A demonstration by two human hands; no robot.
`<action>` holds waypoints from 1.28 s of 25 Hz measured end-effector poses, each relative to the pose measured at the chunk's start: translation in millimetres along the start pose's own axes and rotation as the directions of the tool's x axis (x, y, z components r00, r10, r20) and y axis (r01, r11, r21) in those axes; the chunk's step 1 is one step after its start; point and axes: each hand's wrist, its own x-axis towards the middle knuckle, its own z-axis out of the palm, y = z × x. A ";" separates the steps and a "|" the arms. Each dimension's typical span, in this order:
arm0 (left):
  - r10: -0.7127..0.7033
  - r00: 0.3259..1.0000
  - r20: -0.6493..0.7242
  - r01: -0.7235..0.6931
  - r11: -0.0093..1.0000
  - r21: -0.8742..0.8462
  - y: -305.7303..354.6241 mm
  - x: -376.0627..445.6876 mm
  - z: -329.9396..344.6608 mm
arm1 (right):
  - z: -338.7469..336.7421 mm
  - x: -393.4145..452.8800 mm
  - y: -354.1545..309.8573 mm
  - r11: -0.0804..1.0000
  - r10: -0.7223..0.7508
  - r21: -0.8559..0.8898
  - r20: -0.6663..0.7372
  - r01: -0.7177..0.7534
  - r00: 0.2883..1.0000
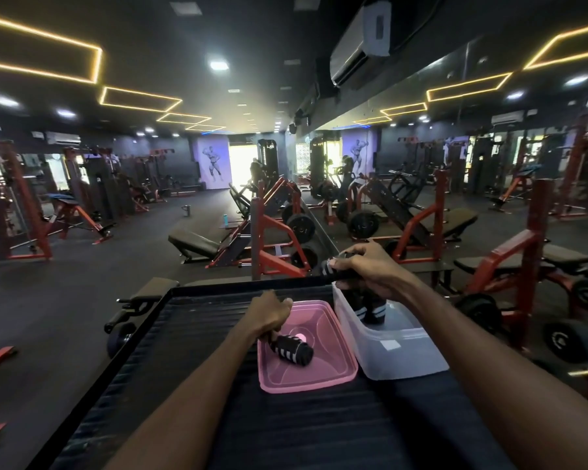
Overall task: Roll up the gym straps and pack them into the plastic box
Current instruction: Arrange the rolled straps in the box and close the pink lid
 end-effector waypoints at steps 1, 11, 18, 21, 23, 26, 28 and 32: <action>-0.006 1.000 0.019 0.004 0.997 0.071 1.5 -0.6 7.0 | -8.5 -1.8 2.1 1.000 0.003 -0.030 0.001 -0.003 1.000; -0.080 0.992 -0.097 0.107 0.941 0.321 3.4 4.5 28.2 | -56.6 -7.1 32.7 0.840 0.093 -0.538 0.027 -0.063 0.995; -0.186 0.982 -0.021 0.184 0.942 0.281 0.4 3.5 39.4 | -43.2 9.8 56.5 0.630 0.109 -0.775 0.019 -0.055 0.994; -0.190 0.981 -0.035 0.193 0.948 0.254 -0.8 0.7 46.4 | -39.1 13.5 68.9 0.523 0.109 -0.852 0.043 -0.020 0.993; -0.202 0.977 -0.069 0.213 0.952 0.218 0.0 -2.8 50.8 | -36.7 13.8 76.7 0.516 0.113 -0.857 0.059 -0.008 0.992; -0.257 0.963 -0.076 0.265 0.957 0.115 1.2 -3.0 55.7 | -35.5 16.9 82.0 0.564 0.111 -0.826 0.082 0.005 0.990; -0.275 0.960 -0.046 0.278 0.954 0.108 -0.1 -1.8 56.2 | -35.6 19.1 83.0 0.581 0.105 -0.814 0.111 0.030 0.988; -0.237 0.969 -0.075 0.242 0.968 0.060 3.2 -6.3 53.7 | -39.1 18.7 81.5 0.597 0.077 -0.800 0.135 0.063 0.988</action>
